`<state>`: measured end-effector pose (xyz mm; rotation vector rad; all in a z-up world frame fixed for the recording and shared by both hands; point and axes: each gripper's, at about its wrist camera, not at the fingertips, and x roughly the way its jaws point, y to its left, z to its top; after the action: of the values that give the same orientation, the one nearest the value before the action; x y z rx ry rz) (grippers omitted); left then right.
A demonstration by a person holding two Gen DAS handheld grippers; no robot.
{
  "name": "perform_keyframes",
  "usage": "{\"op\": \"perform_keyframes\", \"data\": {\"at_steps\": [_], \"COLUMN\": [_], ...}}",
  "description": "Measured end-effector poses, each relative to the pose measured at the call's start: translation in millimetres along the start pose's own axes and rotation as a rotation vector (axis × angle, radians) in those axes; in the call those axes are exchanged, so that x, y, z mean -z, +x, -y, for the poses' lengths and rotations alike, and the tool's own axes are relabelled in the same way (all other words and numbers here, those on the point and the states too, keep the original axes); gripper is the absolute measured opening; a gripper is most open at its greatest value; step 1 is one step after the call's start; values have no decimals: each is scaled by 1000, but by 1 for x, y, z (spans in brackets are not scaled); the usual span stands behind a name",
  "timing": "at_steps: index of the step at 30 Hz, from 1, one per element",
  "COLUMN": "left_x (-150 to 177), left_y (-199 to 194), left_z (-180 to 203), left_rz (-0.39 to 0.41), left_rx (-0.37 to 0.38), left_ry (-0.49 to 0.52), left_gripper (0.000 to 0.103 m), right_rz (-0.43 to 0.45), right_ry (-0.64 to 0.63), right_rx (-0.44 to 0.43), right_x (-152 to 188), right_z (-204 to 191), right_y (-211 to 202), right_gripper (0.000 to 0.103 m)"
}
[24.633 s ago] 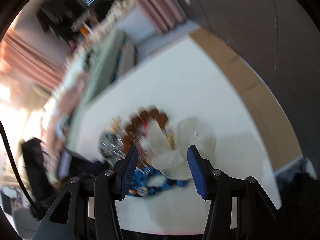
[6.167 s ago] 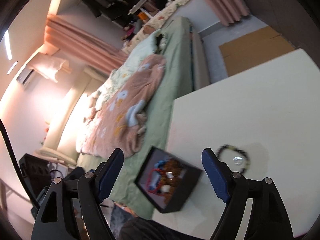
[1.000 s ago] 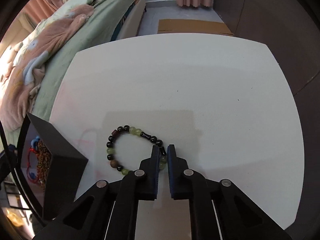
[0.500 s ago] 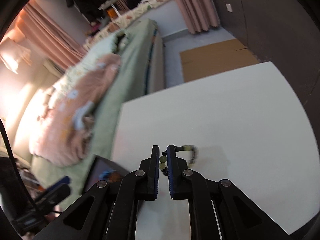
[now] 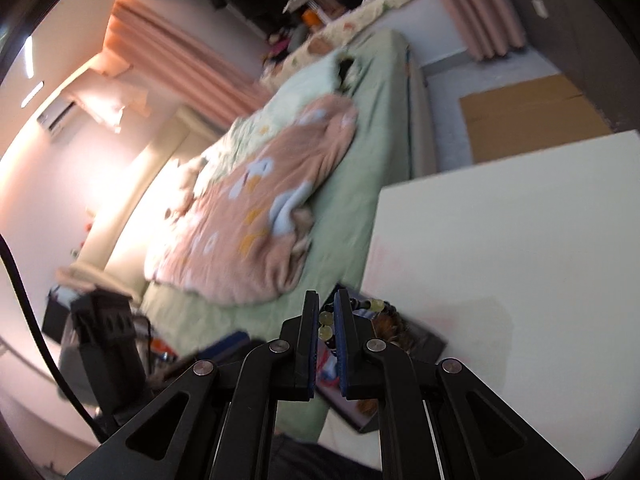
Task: Organize jewelry
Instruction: 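Carry the bead bracelet over the box and open the right tool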
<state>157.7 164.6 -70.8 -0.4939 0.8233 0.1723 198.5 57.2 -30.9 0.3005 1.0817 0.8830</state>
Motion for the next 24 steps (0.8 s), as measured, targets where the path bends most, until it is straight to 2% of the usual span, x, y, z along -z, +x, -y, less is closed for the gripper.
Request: {"op": "perform_keyframes", "data": {"at_steps": [1,2,4,6,15,17,19,22,24], "left_x": [0,0,1,3,21,25,28,29,29], "left_y": [-2,-5,-9,-15,-18,-17,-17,-16,-19], "left_z": [0,-1,0,5,22,24,26,35,47], "left_rz": [4,9,22,38,32,36,43,53,63], "left_rx": [-3,-6,-8,-16,-14,-14,-10,1,10], "left_ry": [-2,-6,-9,3,76,72,64,50,62], "left_gripper": [80,80,80,80,80,80,80,80,80], "right_rz": [-27,-49,-48,-8,-9,0,26,55,73], "right_ry": [0,8,28,25,-11,-34,-45,-51,-51], "right_rx": [4,6,17,50,73,73,88,152,145], "right_x": [1,2,4,3,10,14,17,21,23], "right_z": [1,3,10,14,12,10,10,11,13], "right_y": [4,6,1,-11,-38,-48,-59,-72,-84], "right_gripper": [10,18,50,58,59,63,77,78,78]}}
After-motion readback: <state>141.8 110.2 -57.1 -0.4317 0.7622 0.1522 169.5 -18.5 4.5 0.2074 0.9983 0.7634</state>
